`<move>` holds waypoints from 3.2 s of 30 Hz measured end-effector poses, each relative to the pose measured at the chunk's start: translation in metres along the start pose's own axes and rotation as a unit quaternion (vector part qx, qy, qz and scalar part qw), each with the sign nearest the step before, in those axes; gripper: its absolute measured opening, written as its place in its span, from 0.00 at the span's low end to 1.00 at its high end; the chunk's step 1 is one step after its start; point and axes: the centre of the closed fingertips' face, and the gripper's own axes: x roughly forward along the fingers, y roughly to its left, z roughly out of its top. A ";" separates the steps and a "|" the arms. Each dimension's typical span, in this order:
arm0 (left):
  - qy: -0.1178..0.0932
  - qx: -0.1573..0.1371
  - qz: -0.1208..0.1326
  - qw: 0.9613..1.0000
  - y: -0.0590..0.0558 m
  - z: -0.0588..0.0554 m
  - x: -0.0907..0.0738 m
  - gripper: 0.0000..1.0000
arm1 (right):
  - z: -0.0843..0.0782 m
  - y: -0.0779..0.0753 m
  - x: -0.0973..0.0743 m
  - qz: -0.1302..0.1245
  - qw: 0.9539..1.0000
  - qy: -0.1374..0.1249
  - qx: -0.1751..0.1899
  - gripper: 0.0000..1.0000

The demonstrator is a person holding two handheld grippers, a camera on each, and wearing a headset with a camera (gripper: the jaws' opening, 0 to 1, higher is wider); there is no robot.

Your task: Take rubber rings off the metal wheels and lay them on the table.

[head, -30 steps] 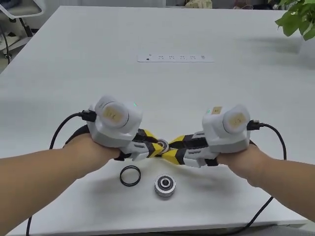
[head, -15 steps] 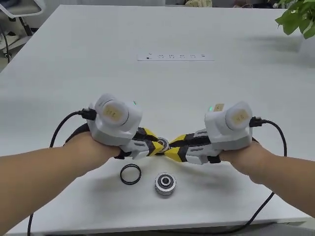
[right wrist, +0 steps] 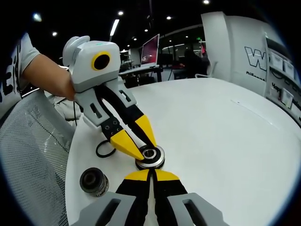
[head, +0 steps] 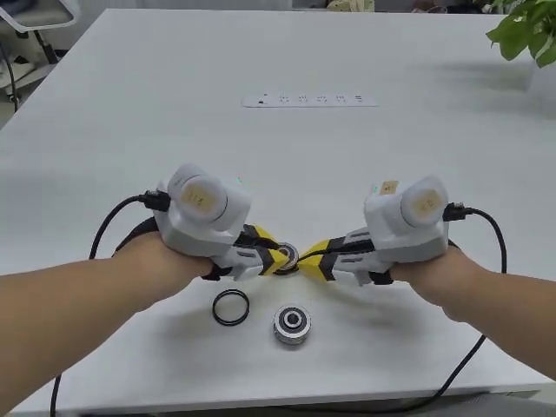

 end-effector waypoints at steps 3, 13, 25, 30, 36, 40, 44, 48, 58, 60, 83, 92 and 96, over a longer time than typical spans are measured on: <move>0.000 0.000 0.000 1.000 0.000 0.000 0.000 0.07 | 0.000 -0.001 0.000 -0.001 1.000 -0.001 0.010 0.00; -0.001 0.000 0.003 1.000 -0.002 0.000 -0.001 0.07 | 0.000 -0.003 -0.001 -0.002 0.997 -0.009 0.074 0.00; 0.000 0.001 0.002 1.000 -0.001 0.000 -0.001 0.07 | 0.002 -0.001 -0.005 -0.001 0.990 -0.019 0.139 0.00; 0.001 0.000 0.003 1.000 0.000 0.000 0.000 0.07 | 0.004 0.000 -0.006 -0.002 0.988 -0.022 0.156 0.00; 0.001 0.000 0.004 1.000 0.000 0.000 0.000 0.07 | 0.009 -0.003 -0.009 -0.004 0.985 -0.036 0.166 0.00; 0.002 0.000 0.005 1.000 -0.001 0.000 0.000 0.07 | 0.009 -0.003 -0.008 -0.004 0.985 -0.036 0.168 0.00; 0.002 0.000 0.005 1.000 0.000 0.000 0.000 0.07 | 0.011 -0.003 -0.008 -0.004 0.984 -0.037 0.176 0.00; 0.002 -0.001 0.006 1.000 0.000 0.000 0.000 0.07 | 0.012 -0.002 -0.008 -0.004 0.983 -0.040 0.178 0.00; 0.004 0.000 0.008 1.000 0.000 0.000 0.000 0.07 | 0.015 -0.001 -0.008 -0.004 0.983 -0.041 0.181 0.00; 0.004 0.000 0.009 1.000 0.000 0.000 0.000 0.07 | 0.015 0.000 -0.009 -0.004 0.983 -0.041 0.181 0.00; 0.009 0.003 0.010 1.000 -0.001 0.000 0.000 0.07 | 0.017 -0.001 -0.007 -0.003 0.985 -0.043 0.170 0.00; 0.011 0.006 0.012 1.000 -0.001 0.000 0.000 0.07 | 0.018 -0.001 -0.006 -0.002 0.985 -0.044 0.165 0.00; 0.012 0.005 0.012 1.000 0.000 0.000 0.000 0.07 | 0.018 0.000 -0.005 -0.002 0.985 -0.046 0.164 0.00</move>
